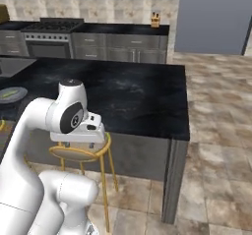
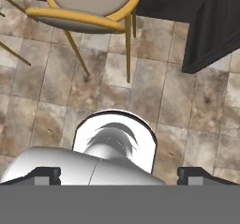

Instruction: Retrieve the butter from the fridge and place it on a plate on the dining table. Then retrieve the butter knife by the fridge and place it near the plate.

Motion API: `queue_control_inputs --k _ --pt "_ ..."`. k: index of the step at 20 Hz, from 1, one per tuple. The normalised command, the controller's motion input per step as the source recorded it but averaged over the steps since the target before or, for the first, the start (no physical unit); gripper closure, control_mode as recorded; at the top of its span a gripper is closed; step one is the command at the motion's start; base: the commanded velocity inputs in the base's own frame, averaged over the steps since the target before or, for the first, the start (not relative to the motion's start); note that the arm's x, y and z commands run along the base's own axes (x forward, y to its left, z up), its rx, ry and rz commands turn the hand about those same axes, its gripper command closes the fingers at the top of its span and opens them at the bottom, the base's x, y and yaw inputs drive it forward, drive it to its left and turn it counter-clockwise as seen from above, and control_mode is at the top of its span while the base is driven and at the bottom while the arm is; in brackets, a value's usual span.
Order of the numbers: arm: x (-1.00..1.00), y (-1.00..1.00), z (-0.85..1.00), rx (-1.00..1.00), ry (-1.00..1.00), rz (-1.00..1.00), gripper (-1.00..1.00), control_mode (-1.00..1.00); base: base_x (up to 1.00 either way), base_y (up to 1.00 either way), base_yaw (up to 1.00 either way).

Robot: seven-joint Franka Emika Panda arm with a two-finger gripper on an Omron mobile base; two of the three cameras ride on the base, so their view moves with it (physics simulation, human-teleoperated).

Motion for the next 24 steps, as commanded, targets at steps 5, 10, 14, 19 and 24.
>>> queue_control_inputs --k 5,10,14,19,24 --pt "0.00 0.00 0.00 0.00 0.00 0.00 -1.00 1.00 0.00 -1.00 0.00" --pt "0.00 0.00 0.00 0.00 0.00 0.00 -1.00 1.00 0.00 -1.00 0.00" --pt "0.00 0.00 0.00 0.00 0.00 0.00 -1.00 1.00 0.00 -1.00 0.00" --pt "0.00 0.00 0.00 0.00 0.00 0.00 -1.00 1.00 0.00 -1.00 0.00" --pt "0.00 0.00 0.00 0.00 0.00 0.00 -1.00 1.00 0.00 -1.00 0.00"
